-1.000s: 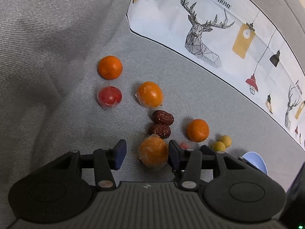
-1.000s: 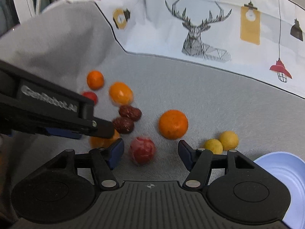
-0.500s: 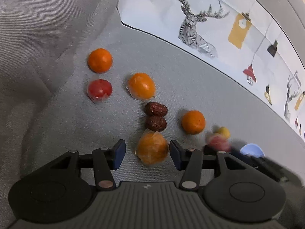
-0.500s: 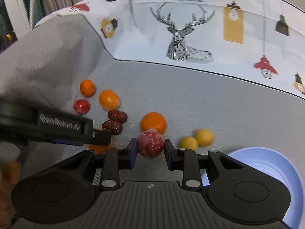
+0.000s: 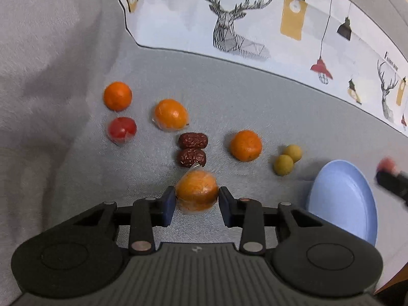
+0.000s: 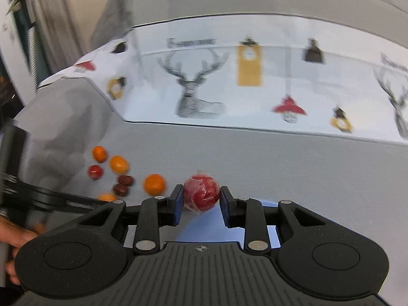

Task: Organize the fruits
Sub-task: 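Lift the bagged orange with the left tool while the right tool grasps a red bagged fruit, then carry the red fruit over the plate with the right tool while the left tool holds the orange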

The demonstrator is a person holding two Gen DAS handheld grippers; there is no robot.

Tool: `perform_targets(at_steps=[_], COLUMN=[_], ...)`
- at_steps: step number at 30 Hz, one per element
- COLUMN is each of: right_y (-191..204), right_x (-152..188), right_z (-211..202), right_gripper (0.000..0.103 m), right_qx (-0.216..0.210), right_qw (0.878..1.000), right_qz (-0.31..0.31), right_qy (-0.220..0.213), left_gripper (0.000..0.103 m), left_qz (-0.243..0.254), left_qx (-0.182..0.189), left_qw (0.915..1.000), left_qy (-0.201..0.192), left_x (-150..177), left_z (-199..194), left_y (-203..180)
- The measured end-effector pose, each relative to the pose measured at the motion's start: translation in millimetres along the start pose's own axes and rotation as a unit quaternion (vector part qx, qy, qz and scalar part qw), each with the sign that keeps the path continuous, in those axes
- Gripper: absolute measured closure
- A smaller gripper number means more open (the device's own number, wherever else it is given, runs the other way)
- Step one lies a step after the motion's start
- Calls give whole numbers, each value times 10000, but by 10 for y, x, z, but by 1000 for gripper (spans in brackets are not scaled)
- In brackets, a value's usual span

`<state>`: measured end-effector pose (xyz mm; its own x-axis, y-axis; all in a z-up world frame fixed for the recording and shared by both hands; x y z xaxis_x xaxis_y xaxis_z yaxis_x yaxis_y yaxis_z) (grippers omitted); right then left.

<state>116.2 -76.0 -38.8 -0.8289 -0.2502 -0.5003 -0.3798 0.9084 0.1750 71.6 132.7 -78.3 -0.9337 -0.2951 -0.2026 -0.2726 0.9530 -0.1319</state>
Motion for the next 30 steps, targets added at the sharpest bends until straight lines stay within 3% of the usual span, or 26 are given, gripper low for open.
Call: perform_targets(at_steps=[5, 15, 30], right_y=[-293, -576, -767], right_x=[217, 301, 353], right_z=[65, -103, -79], right_gripper=[72, 72, 72], right_qx=[-12, 309, 452], right_qw=[9988, 9992, 9987], right_qz=[436, 221, 221], right_qy=[239, 82, 124], left_gripper=[63, 63, 63], left_qz=[84, 332, 406], left_qx=[-85, 46, 129], left_qw=[9999, 9990, 9983], left_qy=[-63, -303, -395], left_x=[13, 40, -40], left_z=[-134, -195, -124], left_y=[-116, -480, -628])
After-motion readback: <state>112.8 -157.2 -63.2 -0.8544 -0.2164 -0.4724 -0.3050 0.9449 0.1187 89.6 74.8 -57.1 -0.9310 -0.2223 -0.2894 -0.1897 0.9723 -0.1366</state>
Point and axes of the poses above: each gripper's, at about its wrist camera, not at the fingertips, and z roughly the way its jaws point, y to its left, x to its underside, the point moved 7 cm from there along z, roughly the way its jaws point, and after that the axes turned 15 degrees about y, right-handed, at the moved point
